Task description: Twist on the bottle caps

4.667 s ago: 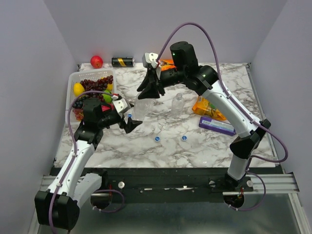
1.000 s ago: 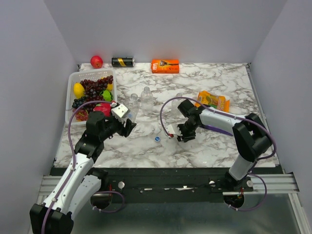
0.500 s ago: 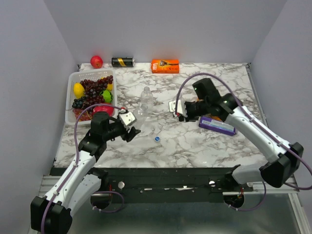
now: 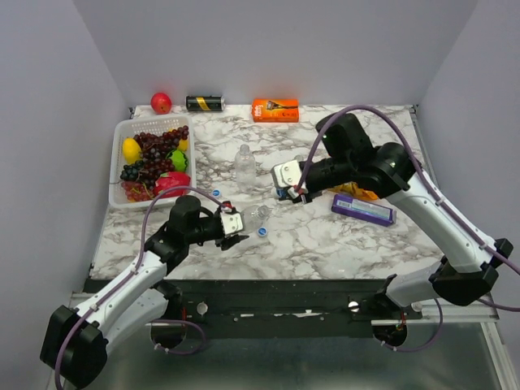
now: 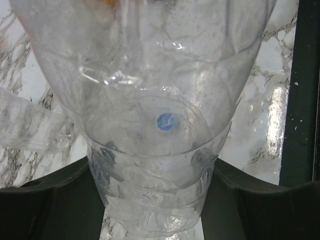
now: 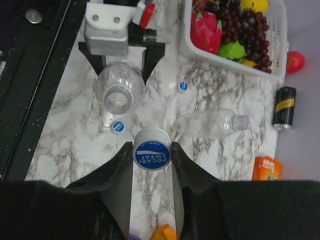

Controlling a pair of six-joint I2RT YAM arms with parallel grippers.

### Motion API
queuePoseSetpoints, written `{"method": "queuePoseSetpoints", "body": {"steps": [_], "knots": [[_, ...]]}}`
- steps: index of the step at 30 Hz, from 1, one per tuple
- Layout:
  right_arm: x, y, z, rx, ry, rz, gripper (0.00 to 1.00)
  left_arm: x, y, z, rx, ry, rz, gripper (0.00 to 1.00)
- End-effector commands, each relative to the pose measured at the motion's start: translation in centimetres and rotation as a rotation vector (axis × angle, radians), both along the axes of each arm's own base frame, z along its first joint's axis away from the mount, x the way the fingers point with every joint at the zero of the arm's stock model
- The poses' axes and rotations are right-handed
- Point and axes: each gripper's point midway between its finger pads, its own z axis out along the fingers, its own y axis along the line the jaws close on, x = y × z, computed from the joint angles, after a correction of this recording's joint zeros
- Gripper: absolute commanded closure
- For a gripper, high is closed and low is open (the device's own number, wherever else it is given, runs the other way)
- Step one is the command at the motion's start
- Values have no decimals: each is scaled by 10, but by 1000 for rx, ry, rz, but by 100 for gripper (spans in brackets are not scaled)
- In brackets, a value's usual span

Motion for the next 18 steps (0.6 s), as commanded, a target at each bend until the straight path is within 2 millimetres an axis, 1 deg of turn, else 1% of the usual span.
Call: {"method": "queuePoseSetpoints", "body": {"steps": [1,3,5,8,13,18], "knots": [[-18,4,-14,-94,-20,139,76,5,-10,14,-76,-42,6,100],[-21,7,-17,-103,-18,177,76,5,-13,18,-90,-48,8,100],[-29,7,-17,-121,-25,232,75,5,-14,18,-92,-42,10,100],[-32,6,-25,-158,-20,279,75,5,-17,21,-101,-43,8,100],[-30,11,-28,-148,-40,289,75,8,-18,27,-110,-43,15,100],[-33,14,-28,-138,-50,302,75,7,-20,28,-105,-32,5,100]]}}
